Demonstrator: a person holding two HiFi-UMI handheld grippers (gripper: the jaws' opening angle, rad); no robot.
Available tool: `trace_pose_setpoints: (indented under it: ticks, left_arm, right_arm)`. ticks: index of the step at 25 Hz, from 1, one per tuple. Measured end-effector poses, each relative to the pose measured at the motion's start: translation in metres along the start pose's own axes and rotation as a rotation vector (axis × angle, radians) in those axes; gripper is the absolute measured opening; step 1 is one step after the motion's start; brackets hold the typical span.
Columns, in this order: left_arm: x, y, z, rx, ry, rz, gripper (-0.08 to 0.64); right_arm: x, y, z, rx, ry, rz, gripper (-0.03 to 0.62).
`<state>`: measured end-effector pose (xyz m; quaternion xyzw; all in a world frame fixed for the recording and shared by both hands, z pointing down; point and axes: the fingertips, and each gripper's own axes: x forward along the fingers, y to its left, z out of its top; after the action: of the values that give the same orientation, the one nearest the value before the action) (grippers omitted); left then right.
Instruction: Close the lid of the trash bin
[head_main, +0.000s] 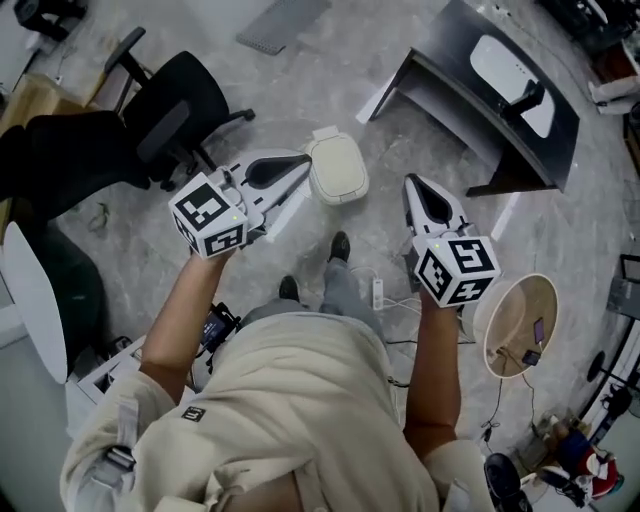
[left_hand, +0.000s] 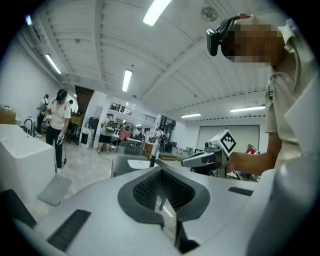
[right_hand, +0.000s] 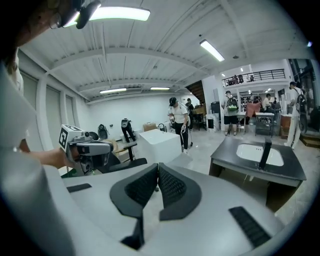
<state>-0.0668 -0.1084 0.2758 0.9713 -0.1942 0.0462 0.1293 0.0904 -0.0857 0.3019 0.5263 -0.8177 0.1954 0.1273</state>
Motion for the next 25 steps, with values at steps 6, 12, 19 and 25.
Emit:
trace_pose_setpoints:
  ticks: [6,12,19,25]
  left_arm:
    - [-0.052,-0.042,0.061,0.106,-0.084,-0.006,0.015]
    - [-0.097,-0.076,0.108,0.197,-0.177,0.016,0.015]
    - [-0.145,-0.112,0.133,0.256,-0.234,0.035,0.015]
    - [-0.167,-0.129,0.128,0.26,-0.246,0.033,0.015]
  right_arm:
    - [-0.043,0.041,0.052,-0.053,-0.112,0.023,0.025]
    - [-0.083,0.083,0.096,-0.094,-0.226,0.067,0.025]
    - [-0.122,0.117,0.114,-0.172,-0.263,0.061,0.023]
    - [-0.135,0.136,0.108,-0.177,-0.265,0.057,0.023]
